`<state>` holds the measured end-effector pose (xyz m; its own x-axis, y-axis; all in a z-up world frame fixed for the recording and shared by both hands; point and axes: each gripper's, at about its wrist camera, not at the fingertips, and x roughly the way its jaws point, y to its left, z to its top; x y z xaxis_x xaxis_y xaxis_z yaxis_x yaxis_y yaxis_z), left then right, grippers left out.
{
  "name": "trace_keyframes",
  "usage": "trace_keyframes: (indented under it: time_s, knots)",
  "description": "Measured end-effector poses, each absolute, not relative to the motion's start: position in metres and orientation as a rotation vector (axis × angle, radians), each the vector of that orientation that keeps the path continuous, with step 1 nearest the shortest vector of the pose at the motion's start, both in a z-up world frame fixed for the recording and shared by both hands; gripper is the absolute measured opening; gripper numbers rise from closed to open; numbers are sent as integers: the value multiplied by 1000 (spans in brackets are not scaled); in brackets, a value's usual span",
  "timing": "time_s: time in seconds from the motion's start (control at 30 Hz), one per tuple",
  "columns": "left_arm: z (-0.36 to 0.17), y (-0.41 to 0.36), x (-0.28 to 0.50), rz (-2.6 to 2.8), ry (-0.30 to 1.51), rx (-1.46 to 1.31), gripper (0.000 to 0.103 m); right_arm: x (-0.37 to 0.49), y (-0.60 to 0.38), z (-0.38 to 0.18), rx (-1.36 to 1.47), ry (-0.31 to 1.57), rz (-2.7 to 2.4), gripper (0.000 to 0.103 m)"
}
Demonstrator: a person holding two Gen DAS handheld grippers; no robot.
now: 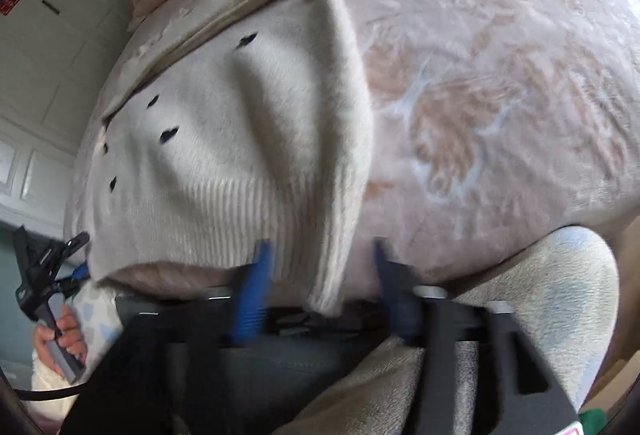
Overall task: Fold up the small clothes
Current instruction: 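Lay the hem over the collar and open both grippers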
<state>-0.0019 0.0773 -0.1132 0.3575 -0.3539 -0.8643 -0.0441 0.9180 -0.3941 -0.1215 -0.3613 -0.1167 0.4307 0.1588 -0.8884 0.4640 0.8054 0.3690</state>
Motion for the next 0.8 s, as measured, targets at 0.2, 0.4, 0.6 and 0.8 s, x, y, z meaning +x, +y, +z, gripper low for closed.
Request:
trace_keyframes:
  time_s: [0.2,0.4,0.6,0.8]
  knots:
    - [-122,60,-3,-190,1242,-305,98,-121,-372,-138,777,1156,-183,64]
    - [-119,61,-4,-162,1233,-330,91,-114,-363,-136,755,1132,-158,24]
    - [-111,71,-11,-308,1254,-409,16,-119,-356,-117,734,1044,-133,8]
    - [-72,80,-31,-396,1172,-454,12,-147,-360,-62,671,879,-133,8]
